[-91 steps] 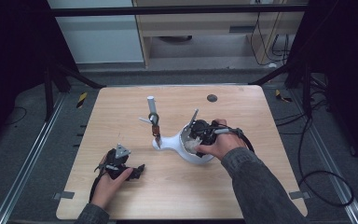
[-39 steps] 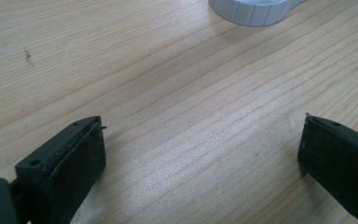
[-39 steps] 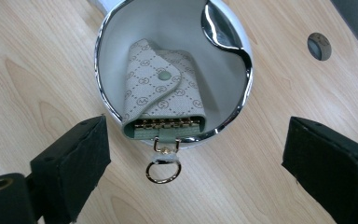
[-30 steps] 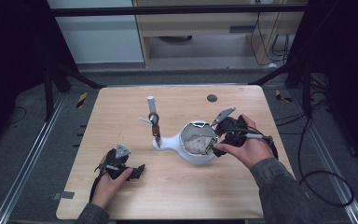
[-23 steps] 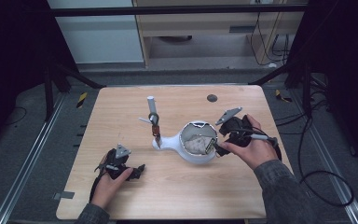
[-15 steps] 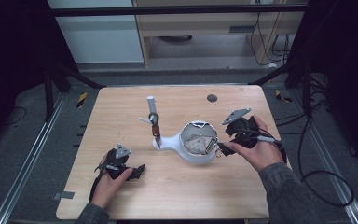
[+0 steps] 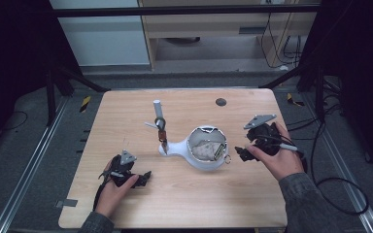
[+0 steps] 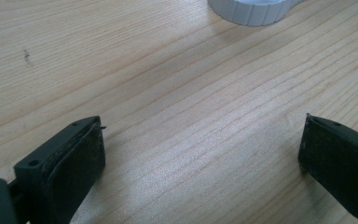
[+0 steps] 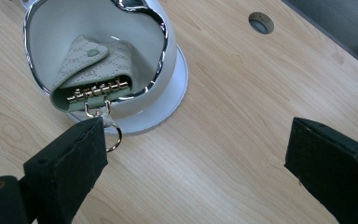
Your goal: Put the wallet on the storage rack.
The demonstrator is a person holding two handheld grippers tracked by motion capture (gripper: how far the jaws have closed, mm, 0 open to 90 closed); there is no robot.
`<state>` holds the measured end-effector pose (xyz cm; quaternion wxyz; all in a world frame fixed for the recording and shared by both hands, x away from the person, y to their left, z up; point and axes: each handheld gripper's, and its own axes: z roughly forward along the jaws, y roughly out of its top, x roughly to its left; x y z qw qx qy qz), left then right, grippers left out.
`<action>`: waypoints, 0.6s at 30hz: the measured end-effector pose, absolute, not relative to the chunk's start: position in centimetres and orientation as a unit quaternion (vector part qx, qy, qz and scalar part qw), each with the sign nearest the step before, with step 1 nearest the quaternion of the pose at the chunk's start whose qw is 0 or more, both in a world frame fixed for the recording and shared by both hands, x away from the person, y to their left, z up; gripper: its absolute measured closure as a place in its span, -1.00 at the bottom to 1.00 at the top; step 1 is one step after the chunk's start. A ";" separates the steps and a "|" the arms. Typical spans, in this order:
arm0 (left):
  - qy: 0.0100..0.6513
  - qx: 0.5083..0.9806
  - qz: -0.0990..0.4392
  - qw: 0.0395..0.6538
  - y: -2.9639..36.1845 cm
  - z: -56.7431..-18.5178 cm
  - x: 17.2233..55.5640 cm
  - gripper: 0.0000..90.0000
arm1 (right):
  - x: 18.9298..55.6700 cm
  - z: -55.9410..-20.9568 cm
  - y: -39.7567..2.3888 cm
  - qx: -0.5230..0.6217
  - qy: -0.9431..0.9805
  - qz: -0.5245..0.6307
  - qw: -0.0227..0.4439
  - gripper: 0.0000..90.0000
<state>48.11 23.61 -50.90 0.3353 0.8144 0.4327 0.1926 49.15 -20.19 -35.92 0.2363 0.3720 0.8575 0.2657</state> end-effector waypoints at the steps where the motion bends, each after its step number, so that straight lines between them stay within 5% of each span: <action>1: 0.434 0.814 0.193 0.335 23.6 -50.9 48.1 -1.00 | 49.1 -36.1 -20.5 0.373 0.855 0.268 0.242 -0.85; 18: 0.436 0.813 0.192 0.335 23.6 -50.9 48.1 -1.00 | 48.3 -39.8 -23.2 0.419 0.817 0.304 0.253 -0.85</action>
